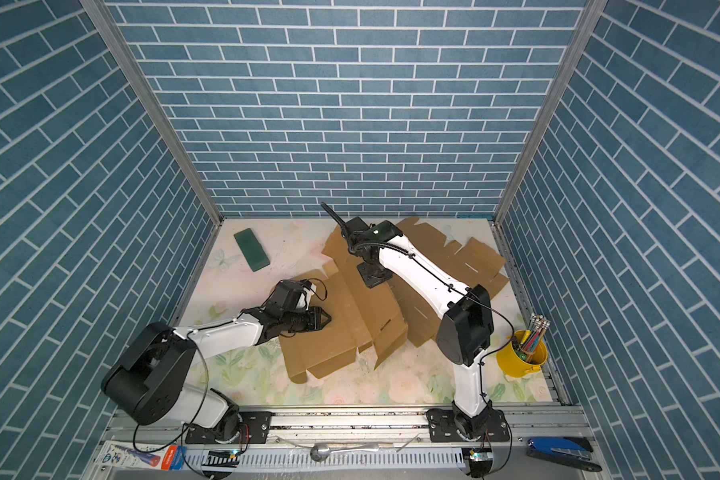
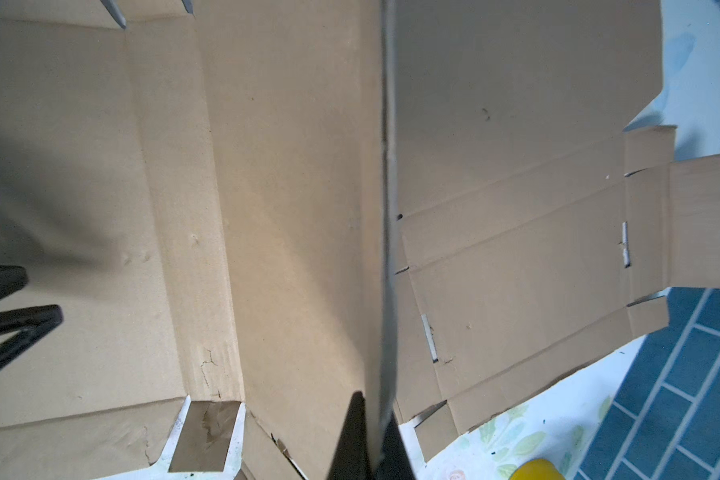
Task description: Fold the paper box
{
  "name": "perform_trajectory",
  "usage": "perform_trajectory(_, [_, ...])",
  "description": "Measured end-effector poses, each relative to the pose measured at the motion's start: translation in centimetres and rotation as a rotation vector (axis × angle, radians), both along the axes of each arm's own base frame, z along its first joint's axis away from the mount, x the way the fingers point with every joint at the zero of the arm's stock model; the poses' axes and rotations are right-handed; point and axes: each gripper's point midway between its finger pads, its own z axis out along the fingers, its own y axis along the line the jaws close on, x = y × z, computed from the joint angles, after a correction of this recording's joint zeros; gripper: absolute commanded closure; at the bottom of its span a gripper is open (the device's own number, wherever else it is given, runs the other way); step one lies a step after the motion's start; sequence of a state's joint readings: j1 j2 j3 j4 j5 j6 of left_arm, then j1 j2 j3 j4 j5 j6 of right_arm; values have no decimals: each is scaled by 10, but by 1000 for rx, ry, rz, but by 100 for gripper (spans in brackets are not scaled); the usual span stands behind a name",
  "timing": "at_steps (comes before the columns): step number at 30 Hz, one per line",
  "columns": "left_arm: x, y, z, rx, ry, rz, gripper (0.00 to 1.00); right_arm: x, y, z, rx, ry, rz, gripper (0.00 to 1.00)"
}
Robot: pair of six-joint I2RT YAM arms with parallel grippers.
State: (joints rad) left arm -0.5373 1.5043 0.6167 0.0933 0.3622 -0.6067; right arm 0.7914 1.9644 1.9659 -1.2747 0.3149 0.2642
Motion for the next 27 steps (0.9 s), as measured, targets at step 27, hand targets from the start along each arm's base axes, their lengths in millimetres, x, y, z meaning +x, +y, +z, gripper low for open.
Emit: perform_trajectory(27, [28,18,106,-155,-215,45,49,27,4,29,-387,-363,222,100])
